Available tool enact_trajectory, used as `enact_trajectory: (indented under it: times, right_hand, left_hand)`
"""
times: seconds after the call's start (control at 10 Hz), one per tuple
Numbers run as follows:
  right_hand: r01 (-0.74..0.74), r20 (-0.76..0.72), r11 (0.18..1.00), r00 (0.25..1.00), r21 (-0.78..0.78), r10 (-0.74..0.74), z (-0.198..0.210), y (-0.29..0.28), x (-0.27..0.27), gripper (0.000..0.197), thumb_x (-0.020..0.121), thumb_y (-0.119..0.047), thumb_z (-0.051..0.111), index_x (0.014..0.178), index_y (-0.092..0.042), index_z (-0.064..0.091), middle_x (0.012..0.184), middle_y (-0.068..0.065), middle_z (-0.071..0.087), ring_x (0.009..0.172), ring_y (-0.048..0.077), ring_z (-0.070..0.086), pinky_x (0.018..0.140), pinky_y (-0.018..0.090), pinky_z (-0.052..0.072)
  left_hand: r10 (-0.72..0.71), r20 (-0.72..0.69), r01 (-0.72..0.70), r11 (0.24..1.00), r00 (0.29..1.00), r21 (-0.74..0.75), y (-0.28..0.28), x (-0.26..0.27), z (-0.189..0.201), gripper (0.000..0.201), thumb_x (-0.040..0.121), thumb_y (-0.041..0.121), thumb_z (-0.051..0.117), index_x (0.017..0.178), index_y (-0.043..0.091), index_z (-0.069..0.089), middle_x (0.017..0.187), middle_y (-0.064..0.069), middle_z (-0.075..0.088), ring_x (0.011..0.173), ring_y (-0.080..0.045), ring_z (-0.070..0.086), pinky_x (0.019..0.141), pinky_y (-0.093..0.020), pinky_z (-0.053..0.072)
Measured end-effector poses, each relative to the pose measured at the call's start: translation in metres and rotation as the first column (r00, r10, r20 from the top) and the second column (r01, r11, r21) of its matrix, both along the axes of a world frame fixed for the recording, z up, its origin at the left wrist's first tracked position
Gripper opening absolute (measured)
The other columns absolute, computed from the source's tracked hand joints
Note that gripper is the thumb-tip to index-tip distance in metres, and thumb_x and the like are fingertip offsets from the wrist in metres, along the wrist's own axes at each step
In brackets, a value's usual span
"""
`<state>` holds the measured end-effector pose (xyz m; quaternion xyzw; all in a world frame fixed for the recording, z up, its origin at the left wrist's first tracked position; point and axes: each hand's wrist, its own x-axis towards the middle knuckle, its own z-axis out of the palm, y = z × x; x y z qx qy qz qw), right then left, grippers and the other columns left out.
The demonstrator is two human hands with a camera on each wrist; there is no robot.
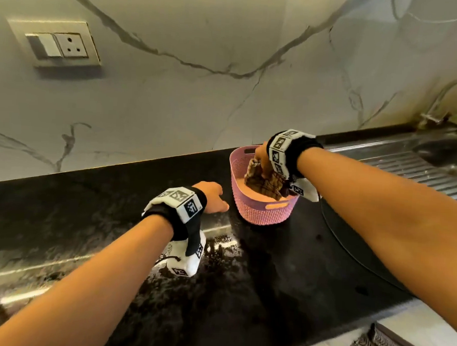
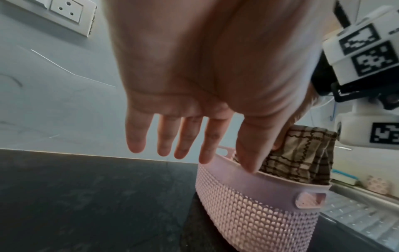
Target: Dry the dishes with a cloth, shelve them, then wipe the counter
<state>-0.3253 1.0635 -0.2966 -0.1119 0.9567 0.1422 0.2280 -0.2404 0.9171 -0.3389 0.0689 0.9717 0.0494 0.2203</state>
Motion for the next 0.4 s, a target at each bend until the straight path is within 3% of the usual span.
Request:
enact_trajectory:
  times: [0.1,0.2,0.3,0.4]
  right_hand:
    - [-0.006,0.102,0.996,0.995,0.084,-0.002,0.008,-0.01,0.007,0.071,0.08,-0.018,0.07,0.142,-0.03,0.037,0.151,0.003,0.033,0.133,0.026,0.041,0.096,0.035,0.048]
    - [-0.03,-0.008,0.959,0.999,0.283,0.034,0.006,-0.019,0.011,0.086,0.082,-0.03,0.067,0.148,-0.032,0.012,0.157,0.009,0.012,0.138,0.037,0.027,0.108,0.047,0.033]
    - [-0.02,-0.022,0.975,0.999,0.221,0.025,0.003,-0.019,0.031,0.08,0.085,-0.026,0.063,0.149,-0.022,0.015,0.154,0.016,0.02,0.134,0.042,0.033,0.107,0.051,0.03]
    - [-0.062,0.022,0.998,0.998,0.001,0.062,0.013,-0.015,0.042,0.043,0.087,-0.009,0.059,0.128,-0.001,0.051,0.133,0.017,0.052,0.122,0.032,0.051,0.102,0.039,0.04]
  left_hand:
    - [0.044,0.006,-0.044,0.999,0.999,-0.022,-0.004,-0.005,-0.006,0.056,0.093,0.038,0.05,0.141,0.01,0.04,0.143,-0.008,0.045,0.13,-0.026,0.044,0.104,-0.032,0.038]
    - [0.1,0.011,-0.1,0.994,0.995,-0.034,-0.016,-0.01,-0.012,0.054,0.094,0.037,0.049,0.14,0.01,0.039,0.143,-0.009,0.045,0.13,-0.025,0.045,0.103,-0.032,0.038]
    - [0.133,0.011,-0.133,0.991,0.991,-0.026,-0.027,-0.004,-0.018,0.054,0.095,0.036,0.047,0.142,0.011,0.037,0.145,-0.007,0.042,0.13,-0.024,0.044,0.102,-0.029,0.038]
    - [0.171,0.064,-0.17,0.985,0.983,-0.015,-0.033,0.005,-0.03,0.055,0.096,0.036,0.045,0.144,0.011,0.034,0.147,-0.007,0.04,0.131,-0.023,0.043,0.102,-0.028,0.037]
